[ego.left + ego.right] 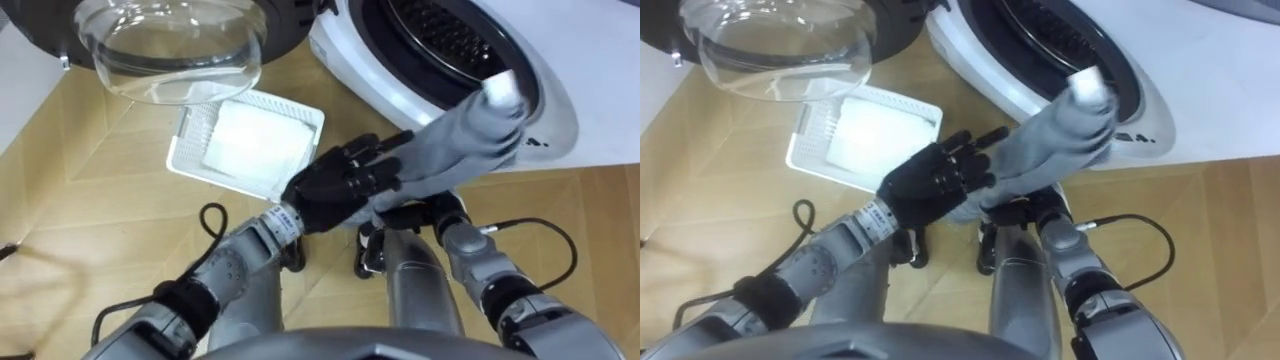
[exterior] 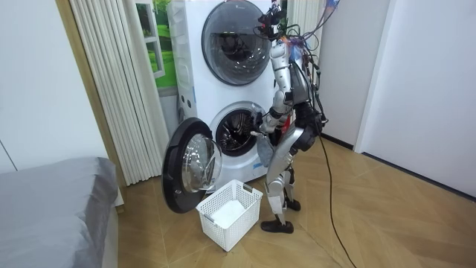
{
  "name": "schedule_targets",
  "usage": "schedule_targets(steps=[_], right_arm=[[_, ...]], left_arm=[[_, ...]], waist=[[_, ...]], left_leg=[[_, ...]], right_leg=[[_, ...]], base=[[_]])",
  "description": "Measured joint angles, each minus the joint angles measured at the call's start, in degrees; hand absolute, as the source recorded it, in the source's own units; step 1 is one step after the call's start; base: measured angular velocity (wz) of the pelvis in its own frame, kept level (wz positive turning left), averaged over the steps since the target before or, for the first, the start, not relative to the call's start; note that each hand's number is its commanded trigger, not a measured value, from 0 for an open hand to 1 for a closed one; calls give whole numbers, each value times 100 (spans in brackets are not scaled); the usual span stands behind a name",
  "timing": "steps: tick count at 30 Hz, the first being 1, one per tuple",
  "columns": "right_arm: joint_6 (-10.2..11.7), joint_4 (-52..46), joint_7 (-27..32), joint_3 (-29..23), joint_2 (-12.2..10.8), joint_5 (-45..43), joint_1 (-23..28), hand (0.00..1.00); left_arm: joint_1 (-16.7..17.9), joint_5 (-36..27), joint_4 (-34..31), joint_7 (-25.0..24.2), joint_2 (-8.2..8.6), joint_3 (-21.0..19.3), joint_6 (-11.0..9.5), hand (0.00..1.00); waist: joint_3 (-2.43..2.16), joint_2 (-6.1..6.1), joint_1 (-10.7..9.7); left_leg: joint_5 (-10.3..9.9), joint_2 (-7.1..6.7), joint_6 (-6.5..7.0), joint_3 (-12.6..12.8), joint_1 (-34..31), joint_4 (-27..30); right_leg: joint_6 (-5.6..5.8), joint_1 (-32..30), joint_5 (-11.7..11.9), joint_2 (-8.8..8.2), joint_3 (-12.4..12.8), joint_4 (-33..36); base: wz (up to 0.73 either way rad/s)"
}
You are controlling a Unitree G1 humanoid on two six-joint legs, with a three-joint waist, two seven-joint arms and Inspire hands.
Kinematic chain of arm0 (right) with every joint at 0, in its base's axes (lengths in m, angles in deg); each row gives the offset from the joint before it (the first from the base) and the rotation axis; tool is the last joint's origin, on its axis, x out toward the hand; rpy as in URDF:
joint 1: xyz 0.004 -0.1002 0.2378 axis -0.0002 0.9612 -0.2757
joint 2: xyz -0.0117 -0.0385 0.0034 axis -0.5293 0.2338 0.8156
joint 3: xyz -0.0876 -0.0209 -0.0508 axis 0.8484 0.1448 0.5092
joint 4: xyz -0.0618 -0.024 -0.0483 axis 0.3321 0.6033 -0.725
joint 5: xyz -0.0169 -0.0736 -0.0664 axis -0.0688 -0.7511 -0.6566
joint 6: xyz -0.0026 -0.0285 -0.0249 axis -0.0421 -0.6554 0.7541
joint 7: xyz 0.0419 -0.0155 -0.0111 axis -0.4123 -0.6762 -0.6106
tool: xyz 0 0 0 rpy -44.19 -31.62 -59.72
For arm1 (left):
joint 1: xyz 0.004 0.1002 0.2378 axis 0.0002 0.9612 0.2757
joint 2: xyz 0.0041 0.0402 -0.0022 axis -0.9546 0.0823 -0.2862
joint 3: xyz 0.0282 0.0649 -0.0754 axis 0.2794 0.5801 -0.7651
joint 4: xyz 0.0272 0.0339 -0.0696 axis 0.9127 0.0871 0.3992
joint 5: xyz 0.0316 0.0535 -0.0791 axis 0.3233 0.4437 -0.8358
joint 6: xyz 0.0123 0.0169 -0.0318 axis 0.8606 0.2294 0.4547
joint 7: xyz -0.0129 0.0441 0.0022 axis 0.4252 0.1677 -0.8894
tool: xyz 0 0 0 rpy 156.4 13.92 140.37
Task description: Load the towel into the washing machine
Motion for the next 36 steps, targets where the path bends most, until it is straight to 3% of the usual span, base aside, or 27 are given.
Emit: schedule_targets(steps=[5,9,16,22,24,33,36], right_arm=[[3,-18,29,-1,8,-21,46,100],[43,-95,-112,-26,39,-22,91,100],[70,-79,-291,-37,51,51,20,100],[35,51,-710,-33,75,74,-291,100],[-43,145,-947,-38,116,-14,-481,100],[-381,794,-1789,33,559,-286,-1371,100],[-461,907,-2000,160,576,-364,-1566,100]], left_arm=[[60,551,0,432,-65,-503,-125,0],[92,1200,-43,972,-35,-871,-368,0],[65,2051,-86,1849,77,-993,-680,0],[-8,2315,-85,2193,75,-1005,-780,0],[-150,2532,-82,2321,90,-1094,-777,0],[-435,2703,-79,2425,122,-1151,-731,0],[-468,2742,-44,2442,118,-1156,-722,0]], waist=[[-3,6,110],[-2,6,110],[14,-19,121],[89,-134,175],[155,-239,266],[243,-391,574],[262,-431,617]], left_leg=[[8,-17,-9,17,19,-70],[7,-9,-10,4,-11,-95],[8,-32,-10,-39,-59,-121],[14,-33,-16,-86,-109,-79],[38,-30,-20,-98,-142,-46],[96,-136,30,-281,-359,14],[107,-189,30,-359,-396,20]], right_leg=[[1,2,0,-4,1,-42],[3,3,-1,12,-16,-114],[13,-13,-8,-14,-65,-131],[2,-23,-25,-24,-127,-126],[0,-37,-25,-30,-166,-125],[11,-157,-81,-187,-358,0],[24,-166,-89,-220,-400,41]], base=[[1],[0],[3],[3],[7],[14],[14]])
